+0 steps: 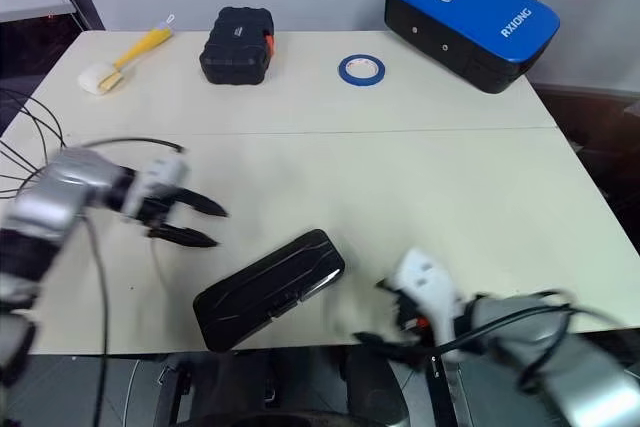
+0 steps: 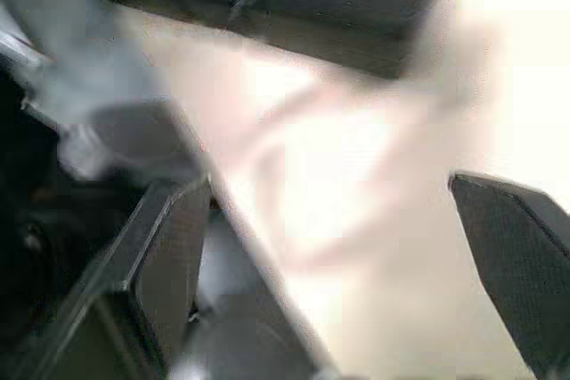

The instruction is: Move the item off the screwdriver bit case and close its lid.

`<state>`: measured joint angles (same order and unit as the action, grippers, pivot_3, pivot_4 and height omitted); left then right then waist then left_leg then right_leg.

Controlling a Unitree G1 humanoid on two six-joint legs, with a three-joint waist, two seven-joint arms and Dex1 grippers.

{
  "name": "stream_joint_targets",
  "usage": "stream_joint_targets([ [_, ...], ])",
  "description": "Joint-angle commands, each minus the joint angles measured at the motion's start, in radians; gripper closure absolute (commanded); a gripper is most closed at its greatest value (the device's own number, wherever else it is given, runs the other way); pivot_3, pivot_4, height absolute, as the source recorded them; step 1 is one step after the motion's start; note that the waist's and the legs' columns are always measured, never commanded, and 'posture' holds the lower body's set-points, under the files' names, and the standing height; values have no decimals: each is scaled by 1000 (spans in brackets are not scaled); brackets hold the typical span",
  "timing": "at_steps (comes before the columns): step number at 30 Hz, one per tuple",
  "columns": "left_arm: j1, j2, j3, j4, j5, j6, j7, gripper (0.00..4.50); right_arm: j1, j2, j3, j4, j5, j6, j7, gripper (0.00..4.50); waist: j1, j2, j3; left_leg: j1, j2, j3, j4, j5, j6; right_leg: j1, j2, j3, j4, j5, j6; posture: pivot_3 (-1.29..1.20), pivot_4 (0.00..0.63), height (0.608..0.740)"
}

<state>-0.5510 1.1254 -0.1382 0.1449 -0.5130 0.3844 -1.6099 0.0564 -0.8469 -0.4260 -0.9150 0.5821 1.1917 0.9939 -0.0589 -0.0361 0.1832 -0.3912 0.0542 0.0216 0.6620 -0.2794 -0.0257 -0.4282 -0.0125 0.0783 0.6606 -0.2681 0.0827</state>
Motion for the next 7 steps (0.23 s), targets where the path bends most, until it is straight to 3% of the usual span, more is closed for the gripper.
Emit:
stream_joint_targets([
  [1,112,47,175,-156,-141,130,14,1462,-57,-68,-131,83,115,-21,79,83,12,4,1,0,-1,0,0,0,0,1,-1,0,-1,-1,0,0,150,737],
  [7,484,36,489,-415,-199,215,130,1462,-52,-154,-69,174,113,-167,136,83,17,4,6,-2,-2,0,-2,0,0,0,-2,0,-5,-1,0,0,150,737],
])
